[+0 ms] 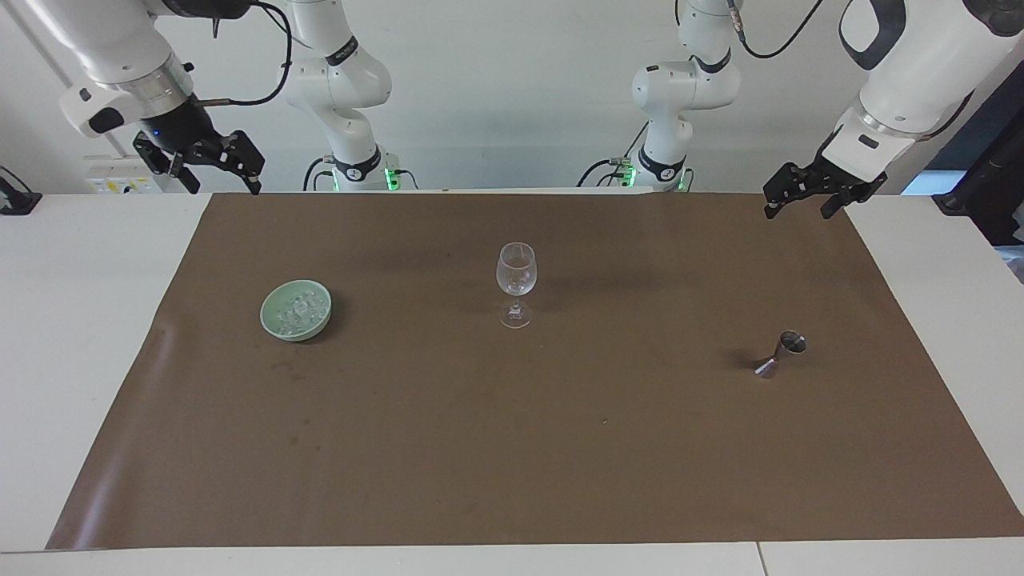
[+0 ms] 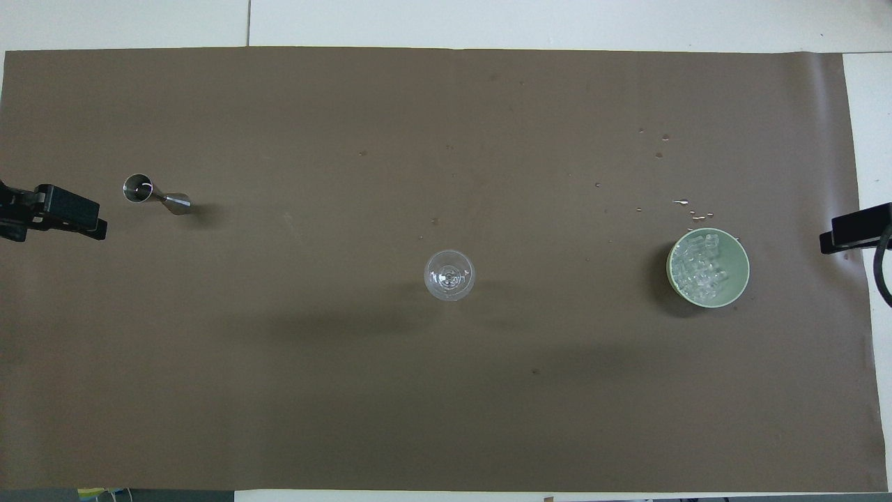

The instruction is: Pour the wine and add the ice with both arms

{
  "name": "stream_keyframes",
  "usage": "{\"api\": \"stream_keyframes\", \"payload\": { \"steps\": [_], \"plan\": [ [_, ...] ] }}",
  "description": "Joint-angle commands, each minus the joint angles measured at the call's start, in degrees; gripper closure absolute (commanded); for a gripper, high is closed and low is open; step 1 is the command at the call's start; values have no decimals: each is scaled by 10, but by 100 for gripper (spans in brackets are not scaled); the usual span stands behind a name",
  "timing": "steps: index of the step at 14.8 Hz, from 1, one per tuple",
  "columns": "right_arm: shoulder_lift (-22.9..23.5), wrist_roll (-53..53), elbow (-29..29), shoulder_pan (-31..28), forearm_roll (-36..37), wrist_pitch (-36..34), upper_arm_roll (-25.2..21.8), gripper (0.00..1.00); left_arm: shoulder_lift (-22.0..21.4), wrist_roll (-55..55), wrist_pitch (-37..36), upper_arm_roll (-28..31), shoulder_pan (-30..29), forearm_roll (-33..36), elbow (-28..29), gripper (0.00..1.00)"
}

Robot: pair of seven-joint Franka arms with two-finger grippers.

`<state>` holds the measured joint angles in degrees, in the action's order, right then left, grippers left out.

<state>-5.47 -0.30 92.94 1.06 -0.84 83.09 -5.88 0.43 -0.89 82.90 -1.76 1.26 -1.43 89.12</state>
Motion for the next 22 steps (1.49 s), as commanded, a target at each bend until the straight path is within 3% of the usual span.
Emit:
{"api": "stream_keyframes", "payload": {
  "steps": [1, 11, 14, 16, 18, 22],
  "plan": [
    [-5, 7, 6, -8, -1, -4, 6, 0, -16, -7, 6, 5, 3, -5, 18, 0],
    [-5, 7, 6, -8, -2, -4, 6, 0, -13, 4, 8, 7, -5, -4, 15, 0],
    [-5, 7, 6, -9, -2, -4, 6, 0, 1, 110, -8, 8, -42, -44, 13, 0],
    [-5, 7, 6, -9, -1, -4, 6, 0, 23, 259, 3, 8, -69, -108, 13, 0],
    [-5, 7, 6, -9, -2, -4, 6, 0, 54, 387, 26, 9, -83, -173, 11, 0],
    [-5, 7, 7, -9, -2, -4, 6, 0, 129, 543, 113, 24, -136, -272, -5, 0]
  ]
}}
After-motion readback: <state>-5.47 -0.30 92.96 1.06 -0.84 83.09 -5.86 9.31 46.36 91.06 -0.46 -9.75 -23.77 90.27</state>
